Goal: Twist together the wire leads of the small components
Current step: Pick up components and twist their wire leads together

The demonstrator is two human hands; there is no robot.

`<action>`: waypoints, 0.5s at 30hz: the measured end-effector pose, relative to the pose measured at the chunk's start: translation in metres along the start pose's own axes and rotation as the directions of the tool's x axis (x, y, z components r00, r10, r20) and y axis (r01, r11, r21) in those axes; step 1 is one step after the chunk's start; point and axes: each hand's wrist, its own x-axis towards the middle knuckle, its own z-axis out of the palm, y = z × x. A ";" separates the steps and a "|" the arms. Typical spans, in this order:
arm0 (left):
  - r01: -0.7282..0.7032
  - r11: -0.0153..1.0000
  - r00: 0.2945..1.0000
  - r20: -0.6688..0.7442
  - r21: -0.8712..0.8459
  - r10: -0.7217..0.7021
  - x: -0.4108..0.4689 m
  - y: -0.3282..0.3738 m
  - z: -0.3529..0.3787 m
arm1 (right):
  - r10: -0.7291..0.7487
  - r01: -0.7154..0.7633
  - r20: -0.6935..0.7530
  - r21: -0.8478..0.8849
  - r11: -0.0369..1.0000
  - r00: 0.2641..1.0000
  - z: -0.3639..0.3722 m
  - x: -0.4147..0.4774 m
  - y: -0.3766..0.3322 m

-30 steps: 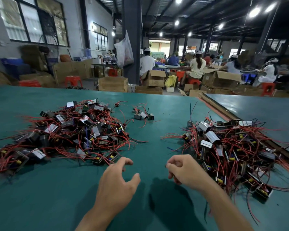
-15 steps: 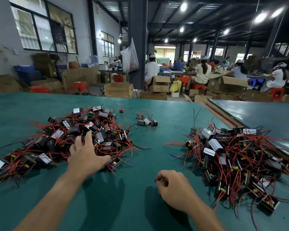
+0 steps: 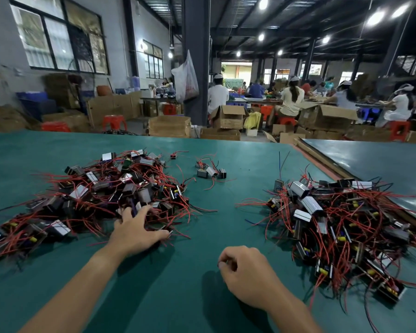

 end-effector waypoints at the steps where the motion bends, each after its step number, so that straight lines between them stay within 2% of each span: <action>1: -0.008 1.000 1.000 -0.026 0.030 0.009 -0.006 0.003 0.006 | -0.001 0.001 -0.006 -0.002 1.000 1.000 0.000 -0.001 -0.001; 5: -0.096 0.995 0.993 -0.066 0.017 0.097 -0.033 0.026 0.021 | 0.003 -0.003 -0.001 -0.017 1.000 1.000 0.000 -0.002 -0.003; 10: -0.434 0.893 0.900 -0.007 -0.120 0.437 -0.085 0.070 0.052 | -0.015 0.016 0.022 -0.024 1.000 1.000 0.002 -0.006 -0.008; 13: -0.441 0.876 0.886 0.062 -0.196 0.460 -0.103 0.079 0.061 | -0.038 0.038 0.056 0.000 0.999 0.998 -0.001 -0.007 -0.007; 15: -0.404 0.852 0.894 0.055 -0.334 0.445 -0.110 0.074 0.053 | -0.045 0.044 0.050 0.013 0.999 0.998 -0.004 -0.006 -0.006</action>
